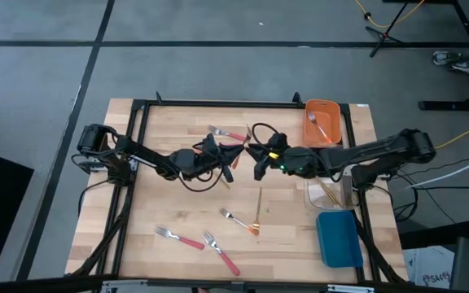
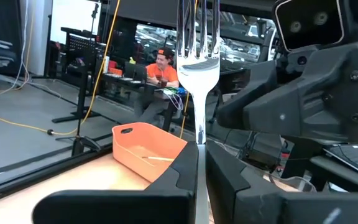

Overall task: Sort silverware by color (type)
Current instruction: Put the orange fork into the orange bin

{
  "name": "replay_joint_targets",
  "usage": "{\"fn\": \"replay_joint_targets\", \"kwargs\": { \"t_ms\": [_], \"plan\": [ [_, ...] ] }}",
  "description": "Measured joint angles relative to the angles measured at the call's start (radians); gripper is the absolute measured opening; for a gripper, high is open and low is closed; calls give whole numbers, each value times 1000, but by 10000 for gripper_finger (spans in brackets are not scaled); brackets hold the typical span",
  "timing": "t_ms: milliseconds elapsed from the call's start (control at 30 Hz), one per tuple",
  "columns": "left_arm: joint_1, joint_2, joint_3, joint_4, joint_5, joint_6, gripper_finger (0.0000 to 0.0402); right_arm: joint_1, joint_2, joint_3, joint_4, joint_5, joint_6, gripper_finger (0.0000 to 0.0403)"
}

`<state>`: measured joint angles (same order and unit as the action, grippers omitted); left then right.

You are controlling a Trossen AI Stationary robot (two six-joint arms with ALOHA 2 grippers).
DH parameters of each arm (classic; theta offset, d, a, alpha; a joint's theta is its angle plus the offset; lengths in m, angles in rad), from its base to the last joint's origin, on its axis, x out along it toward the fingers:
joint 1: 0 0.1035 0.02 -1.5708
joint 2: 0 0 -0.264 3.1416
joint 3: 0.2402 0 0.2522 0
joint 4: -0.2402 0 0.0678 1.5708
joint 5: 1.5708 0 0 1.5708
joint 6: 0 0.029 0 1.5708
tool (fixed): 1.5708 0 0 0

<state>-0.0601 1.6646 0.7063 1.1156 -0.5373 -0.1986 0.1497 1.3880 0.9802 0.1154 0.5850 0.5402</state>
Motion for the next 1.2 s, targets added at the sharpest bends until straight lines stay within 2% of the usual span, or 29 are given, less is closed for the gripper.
{"fn": "replay_joint_targets", "kwargs": {
  "t_ms": [367,667,900,1200],
  "plan": [
    [-2,0,0,0,2,0,11,-54,6,0,18,-22,12,76],
    [-2,0,0,1,4,0,11,-54,7,0,20,-44,15,76],
    [-2,-1,1,3,7,0,11,-53,70,1,121,-62,13,76],
    [-15,-1,1,-5,5,0,11,-52,85,1,125,-45,5,76]
  ]
}}
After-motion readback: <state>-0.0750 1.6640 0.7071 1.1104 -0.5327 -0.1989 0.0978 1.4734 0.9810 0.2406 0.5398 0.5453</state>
